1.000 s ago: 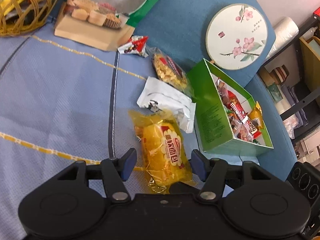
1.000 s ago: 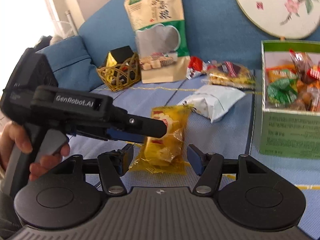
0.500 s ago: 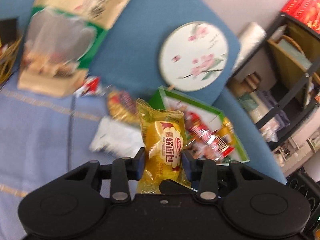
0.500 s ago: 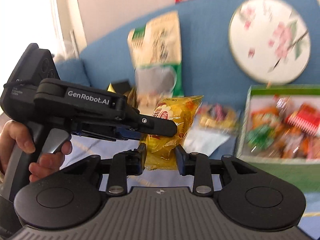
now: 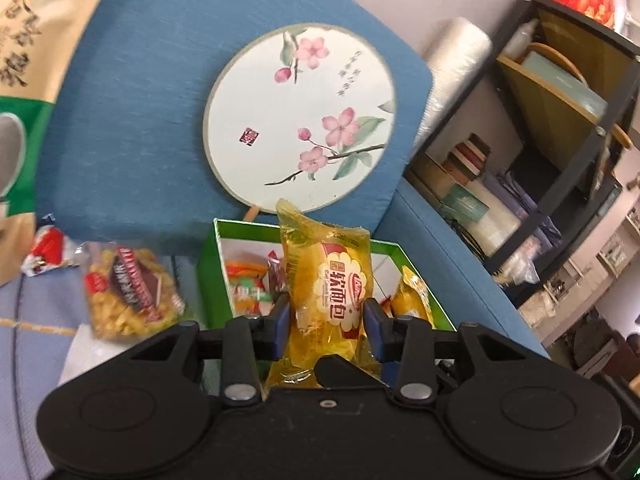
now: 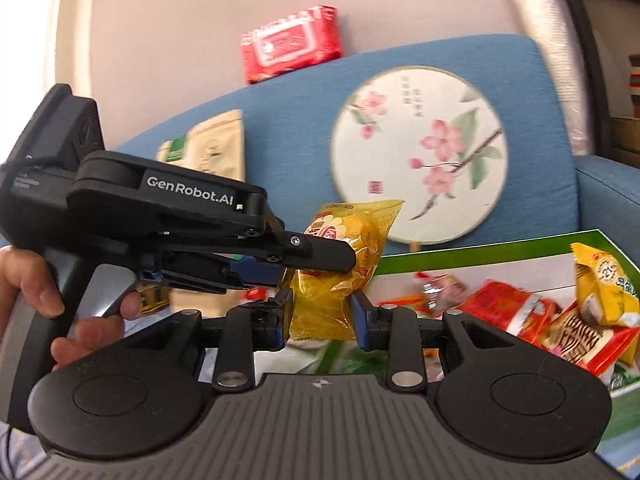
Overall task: Organize snacks
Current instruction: 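Release the yellow packets into the green box with both tools, then grasp a white packet with the left tool while the right tool grasps another white packet, then carry the white packets over the green box and open both tools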
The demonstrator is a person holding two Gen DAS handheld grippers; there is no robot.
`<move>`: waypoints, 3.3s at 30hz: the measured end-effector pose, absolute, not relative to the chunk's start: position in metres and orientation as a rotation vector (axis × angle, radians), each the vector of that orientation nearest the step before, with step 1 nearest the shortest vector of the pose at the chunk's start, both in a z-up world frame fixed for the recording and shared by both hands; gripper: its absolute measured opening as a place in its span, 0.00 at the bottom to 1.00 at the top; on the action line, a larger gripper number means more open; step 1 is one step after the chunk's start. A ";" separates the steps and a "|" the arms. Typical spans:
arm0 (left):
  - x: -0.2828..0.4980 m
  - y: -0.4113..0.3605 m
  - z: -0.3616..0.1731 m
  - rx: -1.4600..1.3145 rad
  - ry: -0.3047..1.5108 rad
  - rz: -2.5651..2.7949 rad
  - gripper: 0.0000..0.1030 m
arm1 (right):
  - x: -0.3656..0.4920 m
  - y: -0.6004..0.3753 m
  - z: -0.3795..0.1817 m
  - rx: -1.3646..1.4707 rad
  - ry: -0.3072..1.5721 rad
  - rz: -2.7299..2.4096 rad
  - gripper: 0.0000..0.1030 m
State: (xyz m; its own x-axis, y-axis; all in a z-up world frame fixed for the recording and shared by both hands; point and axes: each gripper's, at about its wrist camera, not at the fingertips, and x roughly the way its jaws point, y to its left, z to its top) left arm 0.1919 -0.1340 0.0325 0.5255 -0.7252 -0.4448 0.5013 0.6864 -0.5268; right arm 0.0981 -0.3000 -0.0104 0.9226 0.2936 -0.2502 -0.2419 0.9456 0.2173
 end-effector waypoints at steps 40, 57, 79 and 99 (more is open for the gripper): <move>0.203 -0.055 -0.043 -0.241 0.794 -0.419 1.00 | 0.083 -0.229 -0.028 -0.080 0.468 0.394 0.91; 0.123 0.018 -0.045 -0.452 0.905 -0.514 0.88 | 0.094 -0.216 -0.058 0.107 0.732 0.541 0.91; 0.147 0.004 -0.048 -0.503 0.926 -0.574 0.91 | 0.101 -0.230 -0.062 0.272 0.726 0.526 0.95; 0.148 -0.064 0.021 -0.403 0.741 -0.680 0.24 | 0.076 -0.268 -0.001 0.199 0.444 0.377 0.50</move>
